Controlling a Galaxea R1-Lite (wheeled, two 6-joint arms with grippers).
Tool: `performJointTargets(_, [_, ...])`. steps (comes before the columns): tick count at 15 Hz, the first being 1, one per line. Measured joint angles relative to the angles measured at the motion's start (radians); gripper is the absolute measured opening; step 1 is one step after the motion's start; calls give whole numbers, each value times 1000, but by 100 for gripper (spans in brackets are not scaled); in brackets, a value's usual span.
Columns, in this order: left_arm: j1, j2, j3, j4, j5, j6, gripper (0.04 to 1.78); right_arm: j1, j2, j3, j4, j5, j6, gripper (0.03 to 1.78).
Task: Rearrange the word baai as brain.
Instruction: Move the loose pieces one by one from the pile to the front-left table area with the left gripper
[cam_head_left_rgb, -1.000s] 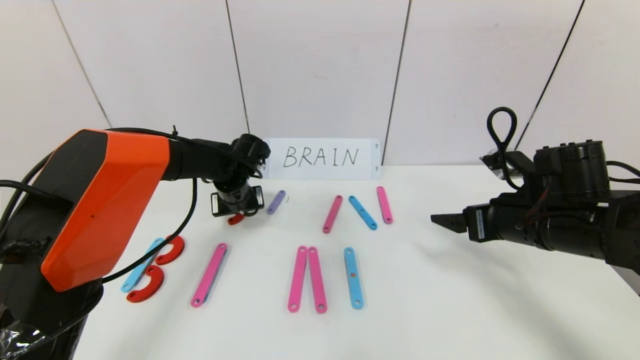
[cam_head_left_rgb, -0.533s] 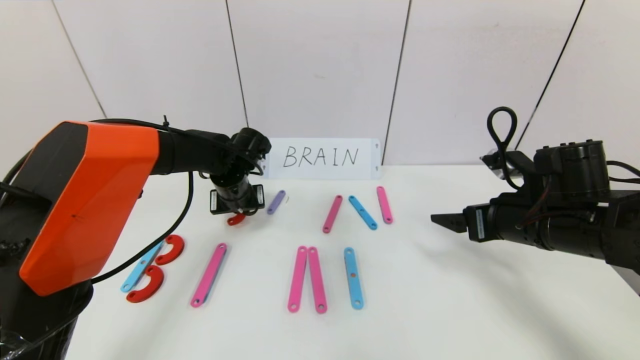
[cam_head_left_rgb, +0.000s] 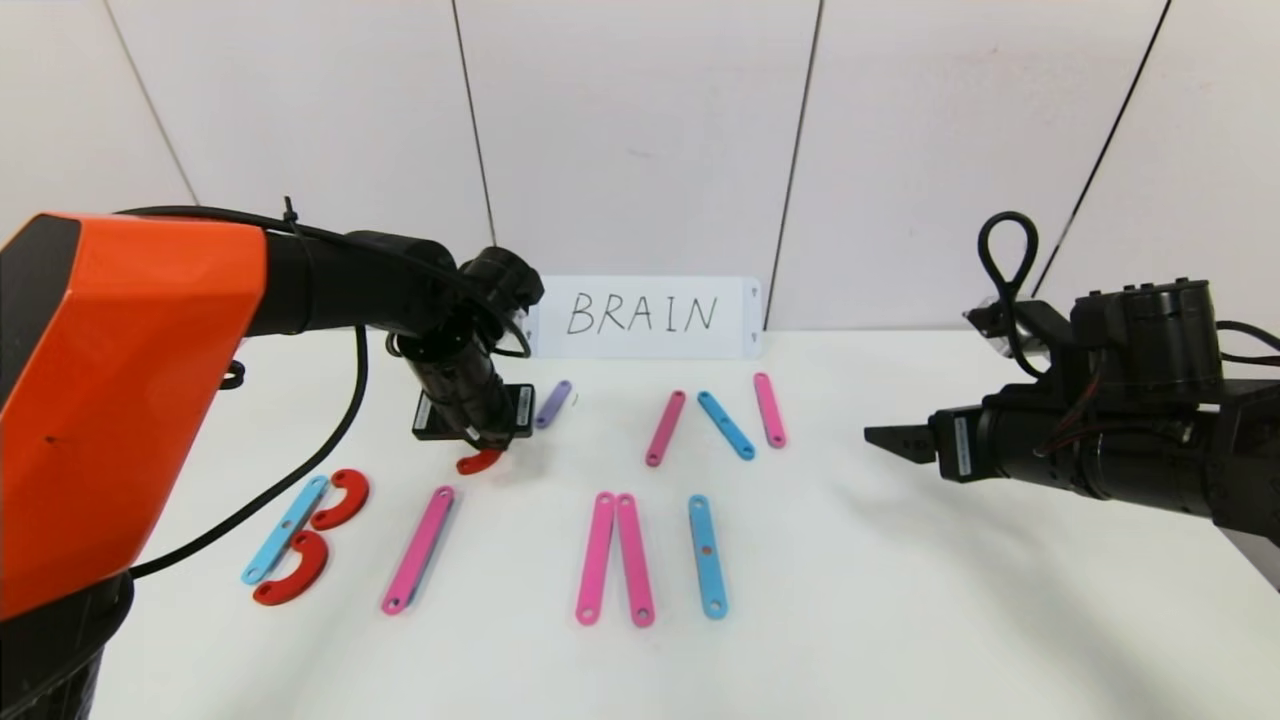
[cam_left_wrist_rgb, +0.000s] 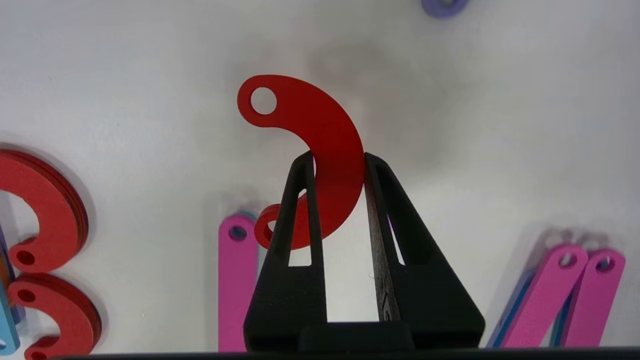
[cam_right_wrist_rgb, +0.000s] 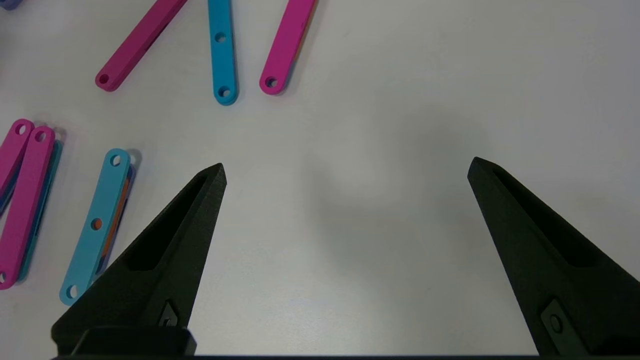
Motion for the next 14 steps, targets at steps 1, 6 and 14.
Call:
performJointTargets(1, [-7,-18,31,2,-27,20,30,0,0,0,0,0,0,170])
performJointTargets(6, [-25,-77,153,-4,-43,58,30,0,0,-1,0,1,0,170])
performJointTargets(14, [-27,-85,242,-68,-40,57,30,3,2,0,0,1,-2,170])
